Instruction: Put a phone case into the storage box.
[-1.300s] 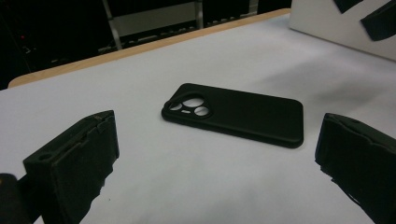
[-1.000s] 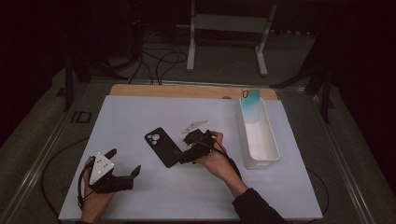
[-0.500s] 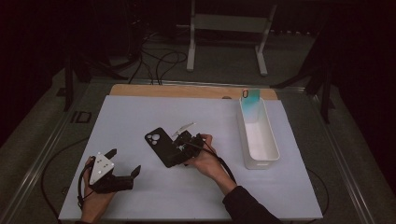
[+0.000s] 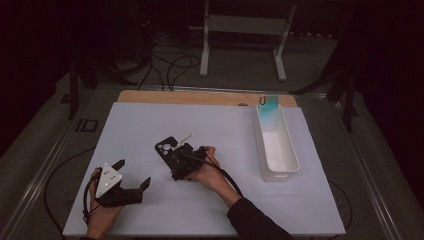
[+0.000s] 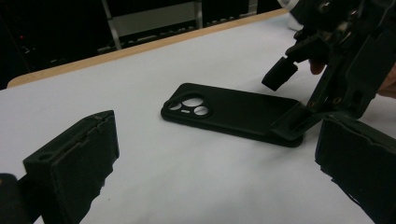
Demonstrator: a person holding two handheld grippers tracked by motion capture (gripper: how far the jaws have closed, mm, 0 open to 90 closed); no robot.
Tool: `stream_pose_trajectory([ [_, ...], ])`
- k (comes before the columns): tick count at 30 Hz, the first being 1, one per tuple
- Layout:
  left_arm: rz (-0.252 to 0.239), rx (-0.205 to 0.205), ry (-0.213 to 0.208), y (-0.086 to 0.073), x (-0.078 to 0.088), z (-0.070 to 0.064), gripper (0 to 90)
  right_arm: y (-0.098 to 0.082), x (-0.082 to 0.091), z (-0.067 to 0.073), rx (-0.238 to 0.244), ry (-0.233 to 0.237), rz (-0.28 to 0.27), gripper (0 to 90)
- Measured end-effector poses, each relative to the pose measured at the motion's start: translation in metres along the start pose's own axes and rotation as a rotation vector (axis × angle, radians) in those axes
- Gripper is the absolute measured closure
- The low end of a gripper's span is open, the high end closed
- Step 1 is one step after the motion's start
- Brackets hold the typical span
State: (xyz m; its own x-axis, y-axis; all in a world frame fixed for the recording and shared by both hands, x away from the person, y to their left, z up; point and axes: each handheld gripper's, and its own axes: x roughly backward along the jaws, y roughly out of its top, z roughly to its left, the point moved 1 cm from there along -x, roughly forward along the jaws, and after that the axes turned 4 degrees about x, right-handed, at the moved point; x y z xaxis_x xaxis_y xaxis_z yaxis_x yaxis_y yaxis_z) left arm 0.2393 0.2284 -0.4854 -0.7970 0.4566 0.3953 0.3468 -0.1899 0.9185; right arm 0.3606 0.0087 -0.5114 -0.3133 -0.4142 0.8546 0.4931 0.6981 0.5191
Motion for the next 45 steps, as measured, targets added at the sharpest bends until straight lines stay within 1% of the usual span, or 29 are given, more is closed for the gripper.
stream_pose_trajectory([
  [2, 0.001, -0.001, -0.001, 0.000, 0.000, 0.000, 0.1, 0.000, -0.003, 0.000, 0.006, 0.009, 0.009, 8.2],
  [3, 0.001, -0.001, 0.000, 0.000, 0.000, 0.000, 0.2, 0.000, -0.004, 0.000, -0.004, -0.001, 0.015, 8.2],
  [4, 0.001, 0.000, 0.000, 0.000, 0.000, 0.000, 0.2, -0.001, -0.006, -0.001, 0.012, -0.006, 0.024, 8.2],
  [6, 0.001, 0.000, 0.000, 0.000, 0.000, 0.000, 0.1, -0.001, -0.008, -0.001, -0.022, -0.002, 0.027, 8.2],
  [7, 0.001, 0.000, 0.000, 0.000, 0.000, 0.000, 0.2, -0.001, -0.009, -0.002, 0.000, 0.000, 0.035, 8.2],
  [8, 0.002, -0.001, 0.000, 0.000, 0.000, 0.000, 0.1, -0.001, -0.010, -0.001, -0.019, 0.000, 0.037, 8.2],
  [10, 0.002, -0.002, -0.001, 0.000, 0.000, 0.000, 0.2, -0.001, -0.011, -0.002, -0.011, 0.001, 0.040, 8.2],
  [12, 0.002, -0.002, -0.001, 0.000, 0.000, 0.000, 0.1, -0.001, -0.012, -0.001, -0.017, -0.001, 0.045, 8.2],
  [14, 0.002, -0.001, 0.000, 0.000, 0.000, 0.000, 0.1, -0.002, -0.012, -0.002, -0.001, 0.000, 0.051, 8.3],
  [16, 0.002, -0.002, -0.001, 0.000, 0.000, 0.000, 0.1, -0.001, -0.013, -0.001, -0.002, -0.003, 0.056, 8.4],
  [17, 0.003, -0.002, 0.000, 0.000, 0.000, 0.000, 0.1, -0.001, -0.013, -0.001, 0.008, -0.003, 0.057, 8.7],
  [19, 0.002, -0.002, -0.001, 0.000, 0.000, 0.000, 0.1, -0.001, -0.012, 0.000, -0.006, -0.003, 0.065, 9.0],
  [20, 0.001, -0.001, -0.001, 0.000, 0.000, 0.000, 0.1, -0.001, -0.012, -0.001, 0.014, -0.003, 0.066, 9.3],
  [23, 0.001, 0.000, 0.001, 0.000, 0.000, 0.000, 0.1, 0.001, -0.011, 0.000, -0.009, -0.003, 0.088, 11.1],
  [25, 0.001, -0.002, 0.001, 0.000, 0.000, 0.000, 0.2, 0.000, -0.010, 0.000, 0.001, -0.005, 0.093, 12.9],
  [26, 0.001, -0.002, 0.000, 0.000, 0.000, 0.000, 0.2, 0.000, -0.010, -0.001, 0.019, 0.001, 0.097, 13.4],
  [28, 0.001, -0.002, 0.001, 0.000, 0.000, 0.000, 0.1, 0.000, -0.009, -0.001, 0.017, 0.002, 0.099, 13.7],
  [30, 0.002, 0.000, 0.002, 0.000, 0.000, 0.000, 0.1, -0.001, -0.008, 0.000, 0.018, 0.001, 0.095, 14.7],
  [31, 0.003, 0.000, 0.003, 0.000, 0.000, 0.000, 0.2, -0.001, -0.008, 0.000, 0.006, -0.002, 0.088, 15.0],
  [32, 0.003, 0.001, 0.003, 0.000, 0.000, 0.000, 0.2, -0.002, -0.008, -0.001, 0.020, -0.003, 0.086, 15.6],
  [34, 0.005, 0.000, 0.003, 0.000, 0.000, 0.001, 0.2, -0.003, -0.006, 0.000, -0.004, -0.013, 0.071, 16.7],
  [35, 0.006, 0.000, 0.003, 0.000, 0.000, 0.001, 0.2, -0.003, -0.005, 0.000, -0.007, -0.015, 0.067, 16.8],
  [37, 0.008, -0.001, 0.004, 0.000, -0.001, 0.001, 0.1, -0.005, -0.003, -0.002, -0.008, -0.004, 0.057, 16.8],
  [38, 0.009, -0.002, 0.004, 0.000, -0.001, 0.000, 0.2, -0.006, -0.003, -0.002, -0.026, 0.001, 0.052, 16.8],
  [39, 0.009, -0.002, 0.004, 0.000, -0.001, 0.000, 0.1, -0.006, -0.003, -0.002, -0.026, 0.001, 0.052, 16.8],
  [40, 0.011, -0.002, 0.004, 0.000, -0.001, 0.000, 0.1, -0.007, -0.001, -0.005, -0.011, 0.010, 0.052, 16.8],
  [41, 0.012, -0.003, 0.005, 0.000, -0.001, 0.000, 0.2, -0.008, 0.002, -0.006, -0.037, 0.008, 0.046, 16.8],
  [43, 0.014, -0.002, 0.005, 0.000, -0.001, 0.000, 0.2, -0.011, 0.005, -0.010, -0.044, 0.023, 0.031, 16.8],
  [45, 0.014, -0.001, 0.005, 0.000, -0.002, 0.000, 0.2, -0.012, 0.007, -0.011, -0.048, 0.026, 0.023, 16.9],
])
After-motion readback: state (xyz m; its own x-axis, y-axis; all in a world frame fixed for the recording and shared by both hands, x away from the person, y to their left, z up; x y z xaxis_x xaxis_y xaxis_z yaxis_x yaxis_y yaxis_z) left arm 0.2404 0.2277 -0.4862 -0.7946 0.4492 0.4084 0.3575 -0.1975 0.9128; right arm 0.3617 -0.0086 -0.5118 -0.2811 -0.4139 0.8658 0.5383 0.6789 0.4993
